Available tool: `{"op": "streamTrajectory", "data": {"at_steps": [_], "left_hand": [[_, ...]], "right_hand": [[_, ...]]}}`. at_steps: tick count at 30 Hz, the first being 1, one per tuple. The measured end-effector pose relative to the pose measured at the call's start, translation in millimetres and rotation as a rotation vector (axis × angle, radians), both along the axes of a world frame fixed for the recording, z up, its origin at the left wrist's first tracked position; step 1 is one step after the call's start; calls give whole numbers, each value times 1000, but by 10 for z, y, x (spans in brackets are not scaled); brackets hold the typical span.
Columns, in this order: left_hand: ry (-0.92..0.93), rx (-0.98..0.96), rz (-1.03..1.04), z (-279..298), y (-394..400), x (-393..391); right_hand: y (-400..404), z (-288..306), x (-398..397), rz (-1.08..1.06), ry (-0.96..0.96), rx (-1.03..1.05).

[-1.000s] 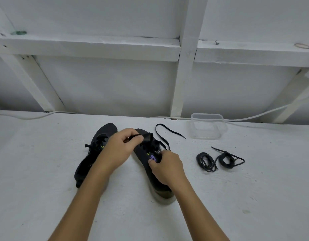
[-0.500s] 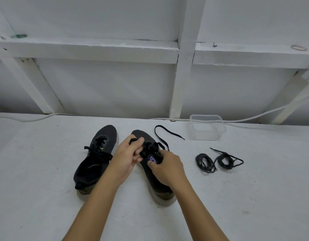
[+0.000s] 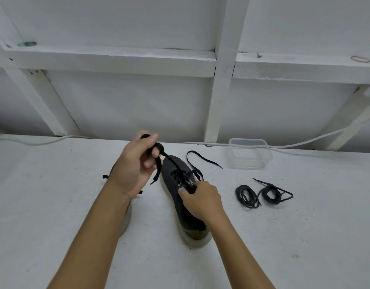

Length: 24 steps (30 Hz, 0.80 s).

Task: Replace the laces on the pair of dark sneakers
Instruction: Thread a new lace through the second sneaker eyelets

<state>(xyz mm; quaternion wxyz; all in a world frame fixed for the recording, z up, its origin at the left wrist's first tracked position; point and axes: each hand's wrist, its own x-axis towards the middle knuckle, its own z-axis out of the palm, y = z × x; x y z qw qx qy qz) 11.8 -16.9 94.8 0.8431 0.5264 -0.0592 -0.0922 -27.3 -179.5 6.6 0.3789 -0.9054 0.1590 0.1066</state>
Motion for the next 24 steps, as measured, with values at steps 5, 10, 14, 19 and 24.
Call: {"op": "streamTrajectory", "data": {"at_steps": [5, 10, 14, 19, 24], "left_hand": [[-48, 0, -147, 112, -118, 80], [-56, 6, -175, 139, -184, 230], [-30, 706, 135, -103, -107, 416], [86, 1083, 348, -648, -83, 409], [65, 946, 555, -892, -101, 328]], "right_hand": [[-61, 74, 57, 90, -140, 126], [-145, 149, 198, 122, -355, 88], [-330, 220, 207, -20, -202, 747], [-563, 144, 232, -258, -271, 977], [-751, 52, 256, -377, -271, 1260]]}}
